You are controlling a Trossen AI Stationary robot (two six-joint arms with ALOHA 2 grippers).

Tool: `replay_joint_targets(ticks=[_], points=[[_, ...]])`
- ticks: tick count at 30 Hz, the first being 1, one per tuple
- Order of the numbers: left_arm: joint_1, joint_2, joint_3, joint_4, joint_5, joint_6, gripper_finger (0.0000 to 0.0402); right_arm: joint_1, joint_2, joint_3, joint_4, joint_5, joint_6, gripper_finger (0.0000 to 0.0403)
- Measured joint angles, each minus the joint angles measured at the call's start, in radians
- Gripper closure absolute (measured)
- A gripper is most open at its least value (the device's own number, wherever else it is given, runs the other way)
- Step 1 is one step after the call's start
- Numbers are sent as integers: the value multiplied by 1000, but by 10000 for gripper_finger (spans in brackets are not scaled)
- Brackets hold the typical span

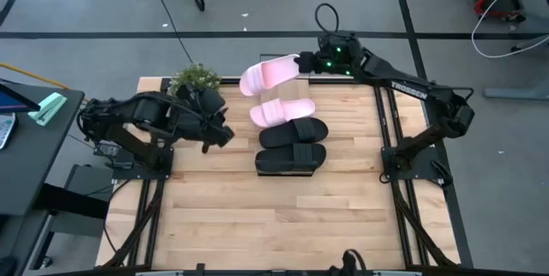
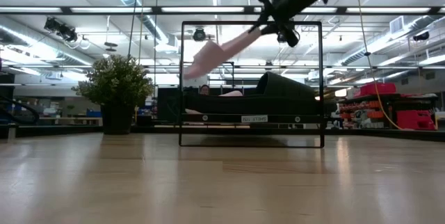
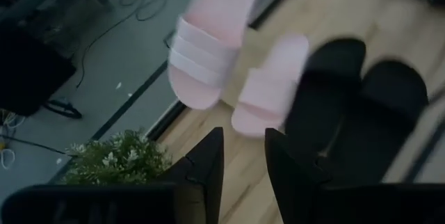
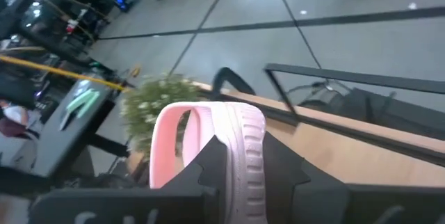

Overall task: Pick and place slides into the shelf
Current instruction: Put the pink slipper on the shelf

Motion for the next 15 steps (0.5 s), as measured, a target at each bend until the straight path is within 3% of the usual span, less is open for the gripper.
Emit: replay_joint_targets(ticks=[9, 15], points=[[77, 0, 0, 91, -141, -78, 291, -67, 104, 0, 9, -71, 16, 343], [121, 0, 0, 134, -259, -68, 300, -74, 128, 0, 48, -58, 42, 343]])
